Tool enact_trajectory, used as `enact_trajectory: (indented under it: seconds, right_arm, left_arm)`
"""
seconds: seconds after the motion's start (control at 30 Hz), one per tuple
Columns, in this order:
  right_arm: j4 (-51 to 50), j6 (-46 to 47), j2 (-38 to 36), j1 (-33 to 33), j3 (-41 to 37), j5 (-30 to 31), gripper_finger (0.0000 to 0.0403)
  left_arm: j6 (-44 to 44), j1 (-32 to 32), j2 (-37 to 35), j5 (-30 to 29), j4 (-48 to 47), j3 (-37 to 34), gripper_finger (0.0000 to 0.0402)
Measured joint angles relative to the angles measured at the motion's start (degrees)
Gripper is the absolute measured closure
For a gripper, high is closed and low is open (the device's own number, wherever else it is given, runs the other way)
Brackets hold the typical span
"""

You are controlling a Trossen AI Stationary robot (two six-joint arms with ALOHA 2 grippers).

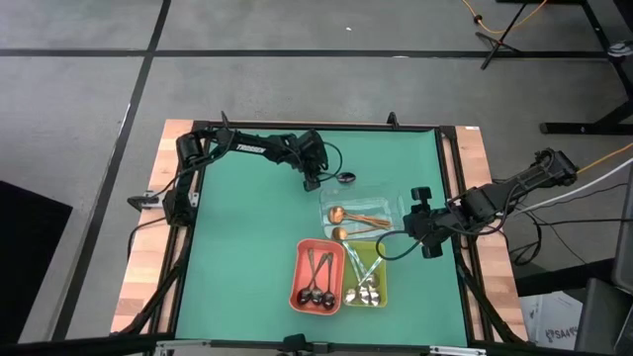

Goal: Sort silverware by color (type)
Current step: Put the black spoon into the orange bin

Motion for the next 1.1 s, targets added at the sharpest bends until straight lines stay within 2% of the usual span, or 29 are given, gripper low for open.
enact_trajectory:
  seconds: [0.27, 0.63, 1.1]
  right_arm:
    - [0.00, 0.00, -0.02, 0.00, 0.00, 0.03, 0.0278]
    - [0.02, 0.00, -0.02, 0.00, 0.00, 1.38, 0.0278]
    - [0.01, -0.02, 0.00, -0.01, 0.00, 2.88, 0.0278]
  left_arm:
    - [3.02, -0.10, 0.13, -0.67, -0.88, -0.04, 0.0326]
    - [5.58, -0.14, 0.28, -0.69, -1.81, -0.09, 0.0393]
    - [3.25, -0.54, -2.16, -0.84, -4.28, -0.49, 0.0393]
